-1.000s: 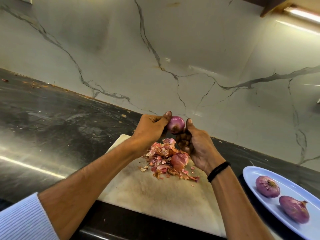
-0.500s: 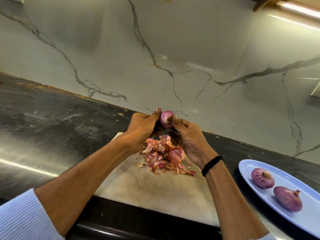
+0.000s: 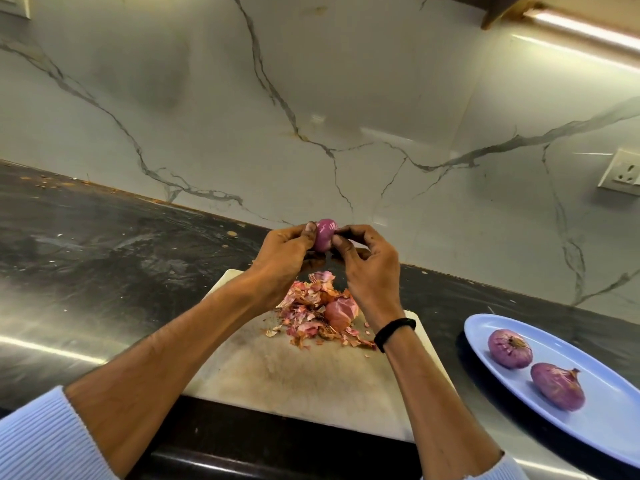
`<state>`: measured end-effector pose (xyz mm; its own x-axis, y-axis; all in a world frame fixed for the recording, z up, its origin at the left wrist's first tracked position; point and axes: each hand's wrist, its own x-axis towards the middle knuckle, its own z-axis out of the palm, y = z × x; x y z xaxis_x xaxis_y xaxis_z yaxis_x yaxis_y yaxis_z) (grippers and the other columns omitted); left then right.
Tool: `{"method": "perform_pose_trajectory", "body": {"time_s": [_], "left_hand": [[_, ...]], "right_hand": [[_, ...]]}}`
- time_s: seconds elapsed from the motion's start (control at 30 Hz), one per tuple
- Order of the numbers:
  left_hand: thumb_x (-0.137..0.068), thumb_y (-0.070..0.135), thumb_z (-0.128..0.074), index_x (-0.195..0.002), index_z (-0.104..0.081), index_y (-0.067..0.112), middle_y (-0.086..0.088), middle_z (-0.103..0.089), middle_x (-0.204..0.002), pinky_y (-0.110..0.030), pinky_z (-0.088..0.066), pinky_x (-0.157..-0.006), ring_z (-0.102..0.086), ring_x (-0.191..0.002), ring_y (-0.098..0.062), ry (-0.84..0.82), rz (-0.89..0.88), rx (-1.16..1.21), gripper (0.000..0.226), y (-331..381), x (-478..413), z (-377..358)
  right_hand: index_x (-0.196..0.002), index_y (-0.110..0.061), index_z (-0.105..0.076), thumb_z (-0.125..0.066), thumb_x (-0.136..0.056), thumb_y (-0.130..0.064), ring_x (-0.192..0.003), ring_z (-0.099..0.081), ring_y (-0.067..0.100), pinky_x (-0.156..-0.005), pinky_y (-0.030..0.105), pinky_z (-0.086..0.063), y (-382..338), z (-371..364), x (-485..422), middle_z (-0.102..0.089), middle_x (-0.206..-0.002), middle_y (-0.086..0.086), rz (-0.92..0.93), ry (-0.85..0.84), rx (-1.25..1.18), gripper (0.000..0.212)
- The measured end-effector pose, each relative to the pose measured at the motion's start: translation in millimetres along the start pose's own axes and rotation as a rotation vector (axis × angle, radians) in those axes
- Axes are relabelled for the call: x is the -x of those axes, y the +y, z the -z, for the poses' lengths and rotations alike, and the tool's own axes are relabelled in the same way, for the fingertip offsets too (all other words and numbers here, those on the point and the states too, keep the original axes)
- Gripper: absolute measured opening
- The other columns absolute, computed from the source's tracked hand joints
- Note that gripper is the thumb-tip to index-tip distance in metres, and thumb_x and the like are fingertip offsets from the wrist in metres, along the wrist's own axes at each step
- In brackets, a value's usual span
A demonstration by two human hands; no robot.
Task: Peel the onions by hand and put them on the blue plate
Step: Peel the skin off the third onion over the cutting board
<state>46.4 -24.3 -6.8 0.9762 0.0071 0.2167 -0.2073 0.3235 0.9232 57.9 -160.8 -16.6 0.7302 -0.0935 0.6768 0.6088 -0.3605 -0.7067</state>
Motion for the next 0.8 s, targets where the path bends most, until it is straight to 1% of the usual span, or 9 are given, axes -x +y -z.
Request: {"method": "perform_pose_trajectory", "body": {"time_s": [0.07,0.2,0.3,0.43,0.53,0.6,0.63,0.73,0.8], "left_hand": [[-0.103,0.021,-0.047,-0.124,-0.064,0.008,-0.008,-0.068,-0.113,-0.03,-0.057,-0.087,-0.066,-0.099,-0.018,0.005,-0.014,-0.019,0.03,-0.5,-1.3,0.8],[-0.101,0.02,-0.051,-0.125,-0.065,0.009,-0.007,-0.07,-0.116,-0.033,-0.058,-0.09,-0.066,-0.102,-0.019,-0.017,-0.082,-0.066,0.03,-1.2,-1.7,2.5],[-0.099,0.02,-0.054,-0.125,-0.066,0.012,-0.002,-0.071,-0.111,-0.033,-0.058,-0.09,-0.067,-0.102,-0.017,-0.034,-0.147,-0.139,0.029,-2.4,-0.8,3.2],[-0.099,0.022,-0.054,-0.12,-0.068,0.012,0.0,-0.073,-0.101,-0.035,-0.058,-0.091,-0.068,-0.095,-0.016,-0.029,-0.155,-0.174,0.027,-2.0,0.8,3.4],[-0.099,0.022,-0.054,-0.117,-0.07,0.013,-0.002,-0.073,-0.1,-0.034,-0.058,-0.09,-0.067,-0.095,-0.019,-0.02,-0.164,-0.208,0.025,-0.8,0.9,4.0],[-0.099,0.023,-0.054,-0.108,-0.072,0.018,-0.004,-0.074,-0.099,-0.033,-0.059,-0.088,-0.067,-0.092,-0.02,-0.014,-0.162,-0.206,0.02,-0.6,1.6,3.5],[-0.1,0.025,-0.054,-0.103,-0.072,0.02,-0.006,-0.074,-0.098,-0.032,-0.059,-0.086,-0.067,-0.09,-0.021,-0.008,-0.155,-0.2,0.019,-0.8,1.8,2.9],[-0.102,0.027,-0.051,-0.091,-0.072,0.015,-0.01,-0.074,-0.095,-0.03,-0.059,-0.079,-0.068,-0.084,-0.02,0.024,-0.08,-0.098,0.026,-0.8,2.8,-0.8],[-0.103,0.024,-0.051,-0.095,-0.07,0.007,-0.014,-0.073,-0.097,-0.033,-0.06,-0.082,-0.067,-0.085,-0.022,0.052,0.004,0.037,0.027,1.5,2.5,-2.6]], "right_hand": [[-0.105,-0.015,-0.073,-0.075,-0.087,-0.019,-0.099,-0.067,0.01,-0.087,0.036,-0.059,0.6,-1.5,-0.4,-0.072,-0.102,-0.003,0.027,0.043,0.035,0.019],[-0.103,-0.013,-0.076,-0.079,-0.082,-0.014,-0.096,-0.065,0.006,-0.085,0.022,-0.056,-1.0,-2.2,-0.3,-0.071,-0.1,-0.004,0.085,0.106,0.092,0.022],[-0.095,-0.014,-0.077,-0.08,-0.08,-0.009,-0.09,-0.068,0.006,-0.081,0.02,-0.056,-0.8,-2.2,0.0,-0.072,-0.093,-0.003,0.145,0.154,0.085,0.017],[-0.094,-0.007,-0.078,-0.078,-0.08,-0.004,-0.083,-0.066,0.001,-0.076,0.008,-0.052,0.2,-4.0,1.1,-0.072,-0.091,0.002,0.276,0.189,0.178,0.014],[-0.097,-0.005,-0.076,-0.076,-0.083,-0.002,-0.084,-0.064,0.006,-0.078,0.011,-0.053,2.5,-4.5,1.8,-0.07,-0.093,0.004,0.335,0.161,0.28,0.014],[-0.097,-0.004,-0.074,-0.071,-0.087,0.0,-0.087,-0.062,0.014,-0.079,0.019,-0.053,3.7,-6.2,2.8,-0.067,-0.093,0.005,0.375,0.119,0.384,0.011],[-0.097,-0.003,-0.071,-0.066,-0.09,0.0,-0.088,-0.058,0.016,-0.079,0.019,-0.05,3.6,-8.1,3.8,-0.065,-0.094,0.005,0.393,0.098,0.426,0.01],[-0.097,-0.006,-0.06,-0.05,-0.091,-0.002,-0.087,-0.05,0.015,-0.075,0.013,-0.038,1.0,-12.4,7.0,-0.056,-0.094,0.005,0.368,0.084,0.434,0.013],[-0.097,-0.011,-0.054,-0.048,-0.093,0.003,-0.081,-0.047,0.011,-0.072,0.009,-0.037,-1.3,-10.9,6.8,-0.053,-0.093,0.003,0.286,0.113,0.374,0.016]]}}
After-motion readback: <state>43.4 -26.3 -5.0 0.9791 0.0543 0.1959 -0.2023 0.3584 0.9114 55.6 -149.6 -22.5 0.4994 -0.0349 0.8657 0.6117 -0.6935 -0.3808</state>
